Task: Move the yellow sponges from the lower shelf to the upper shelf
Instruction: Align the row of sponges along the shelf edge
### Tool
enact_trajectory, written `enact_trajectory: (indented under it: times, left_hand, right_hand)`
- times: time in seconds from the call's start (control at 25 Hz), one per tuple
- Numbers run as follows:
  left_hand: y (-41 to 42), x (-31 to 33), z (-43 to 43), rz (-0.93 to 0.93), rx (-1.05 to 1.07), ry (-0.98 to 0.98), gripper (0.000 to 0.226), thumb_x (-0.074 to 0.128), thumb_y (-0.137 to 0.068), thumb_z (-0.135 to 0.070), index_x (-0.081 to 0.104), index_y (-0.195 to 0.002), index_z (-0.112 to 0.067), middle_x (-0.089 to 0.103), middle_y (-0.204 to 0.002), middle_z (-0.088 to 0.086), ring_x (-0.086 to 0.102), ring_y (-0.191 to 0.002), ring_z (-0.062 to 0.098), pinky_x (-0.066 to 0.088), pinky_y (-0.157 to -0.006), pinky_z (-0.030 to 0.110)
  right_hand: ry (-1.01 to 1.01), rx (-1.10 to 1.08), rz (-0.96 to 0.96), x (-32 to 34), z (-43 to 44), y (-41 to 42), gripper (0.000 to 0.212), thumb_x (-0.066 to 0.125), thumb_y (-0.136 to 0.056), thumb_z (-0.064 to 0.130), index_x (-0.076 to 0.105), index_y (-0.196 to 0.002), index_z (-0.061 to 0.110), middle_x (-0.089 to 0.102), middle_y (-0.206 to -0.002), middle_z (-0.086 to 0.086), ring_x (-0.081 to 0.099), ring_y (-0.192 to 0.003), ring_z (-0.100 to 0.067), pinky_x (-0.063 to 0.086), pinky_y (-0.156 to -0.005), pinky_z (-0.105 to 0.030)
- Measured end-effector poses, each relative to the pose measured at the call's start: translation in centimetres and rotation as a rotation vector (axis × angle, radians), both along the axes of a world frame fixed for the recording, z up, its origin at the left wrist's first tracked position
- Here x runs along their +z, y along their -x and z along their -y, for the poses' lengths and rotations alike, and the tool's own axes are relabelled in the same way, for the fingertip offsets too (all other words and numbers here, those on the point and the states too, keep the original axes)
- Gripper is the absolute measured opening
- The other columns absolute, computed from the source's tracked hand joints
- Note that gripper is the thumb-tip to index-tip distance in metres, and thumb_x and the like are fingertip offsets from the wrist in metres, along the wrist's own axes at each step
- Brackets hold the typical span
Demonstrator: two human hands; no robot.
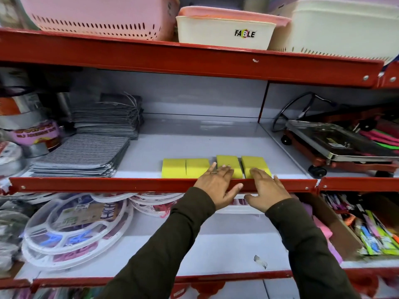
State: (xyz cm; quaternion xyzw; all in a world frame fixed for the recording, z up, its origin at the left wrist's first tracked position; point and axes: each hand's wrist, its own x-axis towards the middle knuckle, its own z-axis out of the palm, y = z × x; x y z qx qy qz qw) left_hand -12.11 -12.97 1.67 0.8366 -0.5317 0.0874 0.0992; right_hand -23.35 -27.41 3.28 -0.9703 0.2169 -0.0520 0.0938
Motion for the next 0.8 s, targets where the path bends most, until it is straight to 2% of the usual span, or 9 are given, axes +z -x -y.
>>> enact_trajectory:
  times: [0.2, 0.4, 0.52, 0.64, 0.8]
  left_hand:
    - [0.7, -0.6, -1.0, 0.012, 0.029, 0.049, 0.093, -0.007, -0.084, -0.048, 0.041, -0.149, -0.003, 0.043, -0.157, 0.016, 0.038, -0.147, 0.024, 0.009, -0.128, 0.035]
    - [1.1, -0.6, -1.8, 0.035, 0.08, 0.053, 0.092, -0.006, -0.083, -0.045, 0.046, -0.145, -0.002, 0.049, -0.152, 0.017, 0.045, -0.142, 0.026, 0.012, -0.127, 0.037]
    - [1.0, -0.7, -2.3, 0.027, 0.084, 0.06, 0.088, -0.003, -0.086, -0.044, 0.049, -0.142, -0.002, 0.052, -0.149, 0.018, 0.049, -0.139, 0.028, 0.014, -0.127, 0.037]
    - [0.6, -0.5, -3.3, 0.024, 0.1, 0.085, 0.084, 0.0, -0.088, -0.043, 0.048, -0.144, -0.005, 0.051, -0.151, 0.015, 0.044, -0.143, 0.026, 0.012, -0.127, 0.038]
    - [-1.5, 0.4, -5.9, -0.001, 0.31, 0.063, 0.083, -0.002, -0.087, -0.043, 0.037, -0.153, -0.01, 0.036, -0.162, 0.009, 0.026, -0.153, 0.023, 0.007, -0.128, 0.042]
  right_hand:
    - [0.023, 0.043, 0.011, -0.3, -0.6, 0.4, 0.087, 0.062, -0.079, 0.04, 0.023, -0.153, 0.016, 0.024, -0.162, 0.001, 0.018, -0.151, -0.015, 0.008, -0.124, -0.044]
    - [0.018, 0.074, 0.026, -0.5, -2.3, -0.1, 0.086, 0.061, -0.078, 0.036, 0.022, -0.153, 0.016, 0.026, -0.161, 0.001, 0.013, -0.152, -0.021, 0.006, -0.123, -0.048]
    - [0.031, 0.085, 0.032, -0.5, -2.9, -0.2, 0.085, 0.06, -0.076, 0.035, 0.025, -0.152, 0.018, 0.027, -0.159, 0.003, 0.017, -0.151, -0.019, 0.006, -0.123, -0.05]
    - [0.021, 0.1, 0.07, -0.4, -2.9, -0.3, 0.083, 0.058, -0.074, 0.04, 0.029, -0.15, 0.022, 0.029, -0.157, 0.004, 0.023, -0.148, -0.016, 0.007, -0.123, -0.049]
    - [0.001, 0.141, 0.086, 0.2, -2.9, -1.7, 0.079, 0.047, -0.073, 0.047, 0.033, -0.148, 0.028, 0.028, -0.159, -0.001, 0.025, -0.147, -0.02, 0.014, -0.123, -0.046]
